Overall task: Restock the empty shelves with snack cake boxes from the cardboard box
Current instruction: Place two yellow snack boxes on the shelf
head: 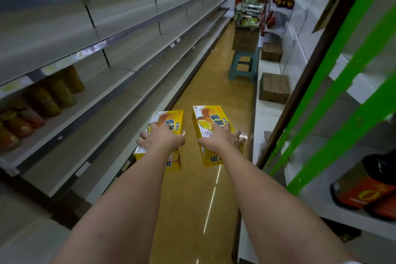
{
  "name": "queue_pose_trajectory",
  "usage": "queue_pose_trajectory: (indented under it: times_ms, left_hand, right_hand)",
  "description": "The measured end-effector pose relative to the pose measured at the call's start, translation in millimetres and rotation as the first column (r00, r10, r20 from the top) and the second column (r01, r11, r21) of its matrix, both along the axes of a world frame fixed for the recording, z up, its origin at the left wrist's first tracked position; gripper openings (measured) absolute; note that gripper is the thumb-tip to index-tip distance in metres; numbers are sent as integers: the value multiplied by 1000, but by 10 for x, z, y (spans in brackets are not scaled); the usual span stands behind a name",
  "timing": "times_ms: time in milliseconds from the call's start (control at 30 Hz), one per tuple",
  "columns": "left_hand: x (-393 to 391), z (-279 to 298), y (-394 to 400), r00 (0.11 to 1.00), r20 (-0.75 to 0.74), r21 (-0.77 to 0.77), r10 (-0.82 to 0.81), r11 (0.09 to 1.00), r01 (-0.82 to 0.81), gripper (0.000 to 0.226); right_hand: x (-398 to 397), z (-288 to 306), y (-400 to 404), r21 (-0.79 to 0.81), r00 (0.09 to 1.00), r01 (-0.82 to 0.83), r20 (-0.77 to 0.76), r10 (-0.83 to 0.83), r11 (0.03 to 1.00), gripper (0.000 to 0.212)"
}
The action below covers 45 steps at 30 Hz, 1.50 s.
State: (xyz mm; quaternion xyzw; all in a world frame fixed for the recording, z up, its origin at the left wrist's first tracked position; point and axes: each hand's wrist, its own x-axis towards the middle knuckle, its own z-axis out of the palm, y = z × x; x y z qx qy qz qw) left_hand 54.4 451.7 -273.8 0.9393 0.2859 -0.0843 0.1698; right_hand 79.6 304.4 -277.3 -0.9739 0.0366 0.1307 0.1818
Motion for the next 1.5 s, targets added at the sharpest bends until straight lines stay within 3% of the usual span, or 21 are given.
queue_pose_trajectory:
  times_ms: [500,867,1067,1500]
  left_hand:
    - [2144,-101,674,999,10,-52,-44,998,45,68]
    - [3609,-1,1101,1000,2,13,-29,999,29,75]
    - [4432,-57,1096,999,12,18,-52,999,52,73]
    - [6727,202,698,996,56,-5,66,998,-66,72]
  right_hand:
    - [1985,10,633,-17,998,70,10,-70,997,75]
    - [3398,89,1105,-10,995,100,16,-100,995,74]
    - [4257,65,1118,-10,996,84,24,-84,996,74]
    - [6664,285,683,-7,996,4,90,-3,1000,74]
